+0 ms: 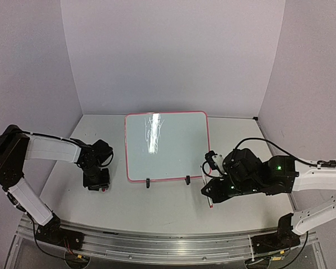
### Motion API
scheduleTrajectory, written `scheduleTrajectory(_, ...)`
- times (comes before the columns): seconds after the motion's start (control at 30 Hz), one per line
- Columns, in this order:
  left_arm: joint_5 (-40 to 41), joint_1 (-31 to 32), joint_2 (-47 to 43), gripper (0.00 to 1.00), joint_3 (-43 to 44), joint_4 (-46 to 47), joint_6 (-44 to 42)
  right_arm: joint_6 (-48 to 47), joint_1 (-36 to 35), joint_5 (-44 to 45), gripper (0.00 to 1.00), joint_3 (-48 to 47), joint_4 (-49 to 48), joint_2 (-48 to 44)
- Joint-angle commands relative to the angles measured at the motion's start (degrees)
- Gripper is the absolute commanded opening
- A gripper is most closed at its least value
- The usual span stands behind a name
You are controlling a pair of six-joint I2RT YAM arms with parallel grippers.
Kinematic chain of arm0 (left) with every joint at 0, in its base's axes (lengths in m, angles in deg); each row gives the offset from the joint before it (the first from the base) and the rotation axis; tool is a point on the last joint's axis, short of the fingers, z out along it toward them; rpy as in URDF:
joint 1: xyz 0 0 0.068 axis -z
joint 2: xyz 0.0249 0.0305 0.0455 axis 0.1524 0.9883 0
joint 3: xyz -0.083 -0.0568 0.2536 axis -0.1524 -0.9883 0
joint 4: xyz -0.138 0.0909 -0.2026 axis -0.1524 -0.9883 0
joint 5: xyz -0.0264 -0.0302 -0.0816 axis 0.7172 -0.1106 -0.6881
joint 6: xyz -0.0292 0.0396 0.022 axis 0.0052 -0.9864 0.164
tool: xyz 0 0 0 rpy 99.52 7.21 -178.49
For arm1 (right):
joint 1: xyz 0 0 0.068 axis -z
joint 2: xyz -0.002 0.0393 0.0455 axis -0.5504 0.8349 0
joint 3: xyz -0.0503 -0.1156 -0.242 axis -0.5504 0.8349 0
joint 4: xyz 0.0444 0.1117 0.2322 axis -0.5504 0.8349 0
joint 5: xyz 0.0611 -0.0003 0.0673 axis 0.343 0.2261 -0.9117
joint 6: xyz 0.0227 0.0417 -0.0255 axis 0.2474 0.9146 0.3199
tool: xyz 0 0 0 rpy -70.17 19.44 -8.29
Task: Write a sentence on the whiteboard
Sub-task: Put down the pen cap at the corner of the board, then pass from the right arm to the left
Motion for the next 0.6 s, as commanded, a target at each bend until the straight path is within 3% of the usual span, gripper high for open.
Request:
scheduleTrajectory(0.0, 4.9, -0.16, -7.0, 0.55, 6.73, -5.95, -0.36, -2.15, 0.0, -0.34, 0.0, -0.93, 0.17, -1.48)
scheduleTrajectory(0.17, 5.49, -0.11, -17.74, 0.97, 14.73, -9.62, -2.2, -4.99, 0.01, -1.23, 0.0, -2.65, 0.78, -0.79)
scheduleTrajectory(0.23, -2.01, -0.03, -22.69, 0.99, 15.63, -3.99, -5.72, -6.8, 0.08, -2.25, 0.0, -3.44, 0.97, -0.12)
scheduleTrajectory(0.33, -22.71, -0.02, -26.41, 1.0, 13.61, 8.94, -10.59, -9.33, 1.15, -6.16, 0.0, -5.43, 1.25, 1.5)
scheduleTrajectory(0.43, -40.92, 1.53, -25.17, 0.99, 11.18, 21.92, -10.48, -11.6, 3.83, -16.86, 0.0, -8.29, 1.37, 3.5)
scheduleTrajectory(0.57, -44.22, 9.32, -19.09, 1.0, 14.1, 25.45, -11.48, -13.39, 7.59, -27.46, 0.0, -11.9, 1.82, 7.2)
